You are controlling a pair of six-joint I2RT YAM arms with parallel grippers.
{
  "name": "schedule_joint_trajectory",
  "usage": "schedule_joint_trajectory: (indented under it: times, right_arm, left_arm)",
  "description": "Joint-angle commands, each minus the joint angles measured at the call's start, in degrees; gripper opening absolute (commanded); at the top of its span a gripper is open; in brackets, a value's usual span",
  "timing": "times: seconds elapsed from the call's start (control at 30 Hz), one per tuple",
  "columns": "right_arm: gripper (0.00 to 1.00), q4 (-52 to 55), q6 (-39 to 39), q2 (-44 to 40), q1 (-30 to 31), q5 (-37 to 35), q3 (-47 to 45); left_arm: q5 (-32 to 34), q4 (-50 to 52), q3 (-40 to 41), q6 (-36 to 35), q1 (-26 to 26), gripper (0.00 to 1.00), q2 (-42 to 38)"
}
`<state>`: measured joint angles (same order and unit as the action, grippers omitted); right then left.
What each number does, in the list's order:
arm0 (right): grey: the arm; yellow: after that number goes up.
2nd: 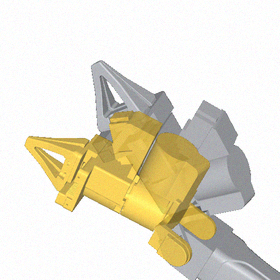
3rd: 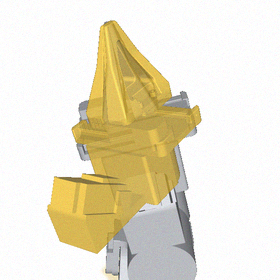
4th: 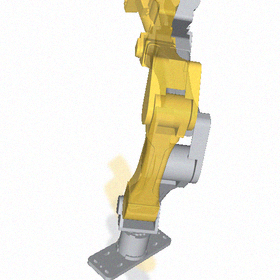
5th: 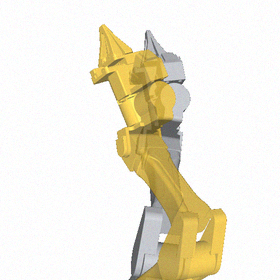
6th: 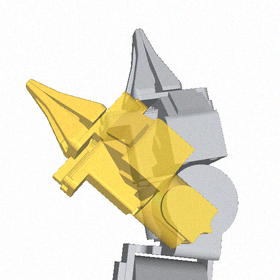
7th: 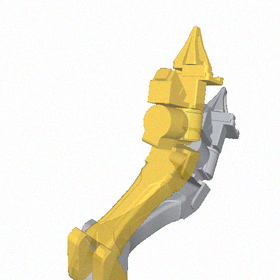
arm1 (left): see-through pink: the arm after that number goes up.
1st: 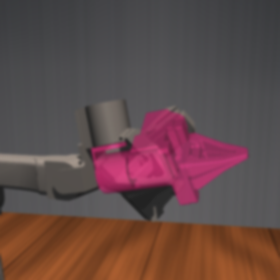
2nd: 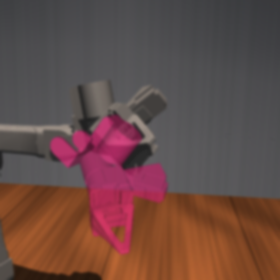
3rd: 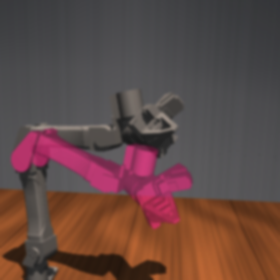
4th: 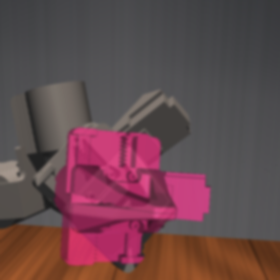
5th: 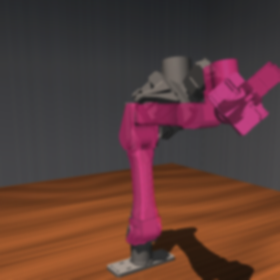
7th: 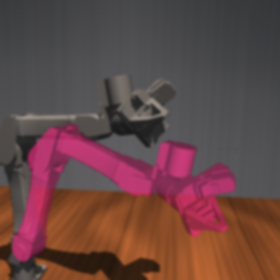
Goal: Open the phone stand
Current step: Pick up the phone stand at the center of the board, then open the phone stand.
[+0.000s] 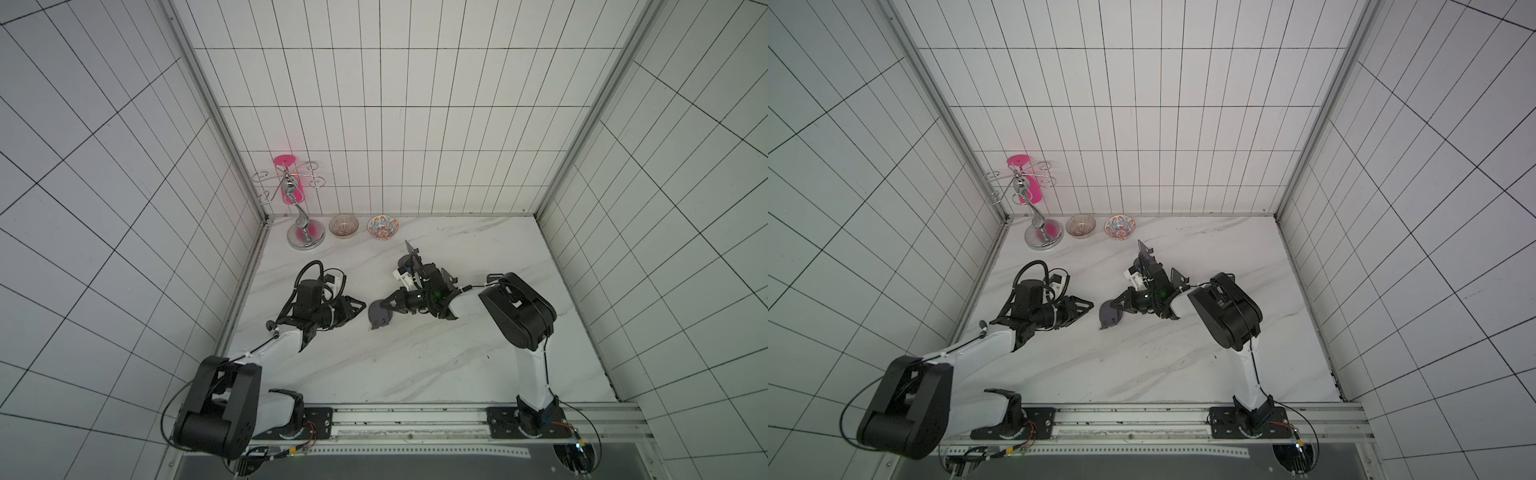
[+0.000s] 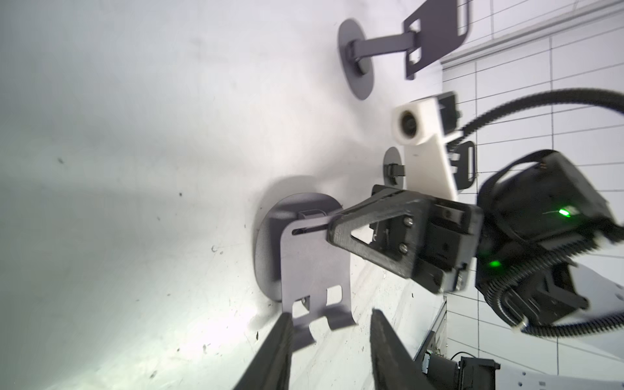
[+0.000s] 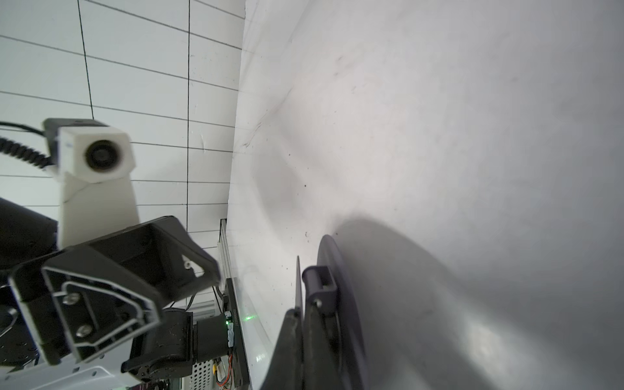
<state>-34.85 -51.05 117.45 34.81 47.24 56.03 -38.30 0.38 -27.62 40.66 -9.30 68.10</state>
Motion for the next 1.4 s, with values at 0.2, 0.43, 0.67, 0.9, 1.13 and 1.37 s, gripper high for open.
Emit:
schedule_joint_trajectory:
  times: [0.2, 0.43, 0.67, 0.9, 1.13, 1.37]
  right_arm:
    - [0.0, 6.44, -3.1, -19.15, -4.33, 8.93, -1.75]
    - [0.0, 19.97, -2.35, -35.59, -4.7, 14.03, 3.09]
    - [0.0, 30.12, -0.74, -43.5, -4.14, 12.85, 5.66]
    - [0.0, 26.17, -3.37, -44.41, -2.07, 12.31, 4.26]
    - [0.0, 21.43, -6.15, -44.1, 1.11, 12.47, 5.01]
    - [0.0, 18.1, -8.32, -45.22, 2.55, 11.56, 4.0]
  left_arm:
    - [-9.41, 8.94, -4.95, -1.58, 5.66, 0.48, -12.61]
    - [-20.42, -5.96, -1.53, 9.2, 5.5, 0.48, -13.62]
    - [-23.75, -18.01, -2.23, 18.98, 0.27, 0.5, -18.45]
    - [-23.31, -16.65, -5.67, 19.91, -3.62, 0.52, -21.16]
    - [-21.02, -13.74, -8.25, 16.54, -7.49, 0.49, -19.77]
    - [-20.87, -12.6, -8.62, 15.83, -8.01, 0.41, -20.36]
